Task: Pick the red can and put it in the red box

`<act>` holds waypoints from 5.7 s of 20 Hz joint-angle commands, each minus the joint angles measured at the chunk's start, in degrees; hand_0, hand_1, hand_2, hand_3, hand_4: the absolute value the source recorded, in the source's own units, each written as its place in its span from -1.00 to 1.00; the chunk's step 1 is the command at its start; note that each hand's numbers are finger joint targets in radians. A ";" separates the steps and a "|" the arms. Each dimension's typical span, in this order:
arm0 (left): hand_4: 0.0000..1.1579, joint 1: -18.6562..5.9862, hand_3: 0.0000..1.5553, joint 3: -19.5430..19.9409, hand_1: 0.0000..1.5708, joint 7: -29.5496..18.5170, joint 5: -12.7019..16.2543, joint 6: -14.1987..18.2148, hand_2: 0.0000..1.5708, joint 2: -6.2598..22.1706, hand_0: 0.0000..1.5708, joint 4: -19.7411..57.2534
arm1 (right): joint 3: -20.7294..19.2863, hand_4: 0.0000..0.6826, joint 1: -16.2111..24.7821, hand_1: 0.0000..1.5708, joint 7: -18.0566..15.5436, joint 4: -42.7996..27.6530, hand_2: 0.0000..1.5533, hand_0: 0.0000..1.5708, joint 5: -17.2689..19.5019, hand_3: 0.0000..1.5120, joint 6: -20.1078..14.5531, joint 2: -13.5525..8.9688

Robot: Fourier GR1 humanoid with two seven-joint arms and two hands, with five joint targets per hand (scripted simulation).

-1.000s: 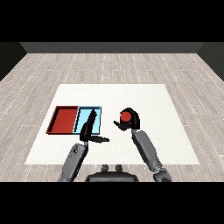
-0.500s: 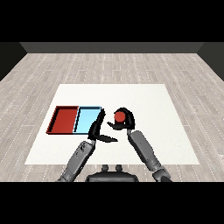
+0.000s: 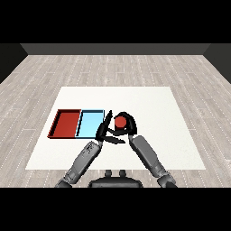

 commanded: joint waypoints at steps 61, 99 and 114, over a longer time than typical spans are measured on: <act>0.99 -5.49 0.91 -6.08 1.00 1.74 0.48 17.58 1.00 0.03 1.00 2.56 | 5.80 -1.00 -1.05 -1.00 1.38 -8.79 -1.00 -1.00 1.03 -1.00 -2.93 -0.06; 0.90 -11.43 0.83 17.19 0.99 14.28 -12.88 8.71 0.92 22.15 0.99 9.32 | -19.71 -1.00 24.71 -1.00 -5.67 -12.21 -1.00 -1.00 -2.87 -1.00 13.04 -11.64; 0.81 -17.41 0.84 27.85 0.78 4.55 -13.59 7.78 0.83 26.55 0.78 56.17 | -19.15 -1.00 22.76 -1.00 -9.25 -12.61 -1.00 -1.00 1.62 -1.00 12.02 -11.43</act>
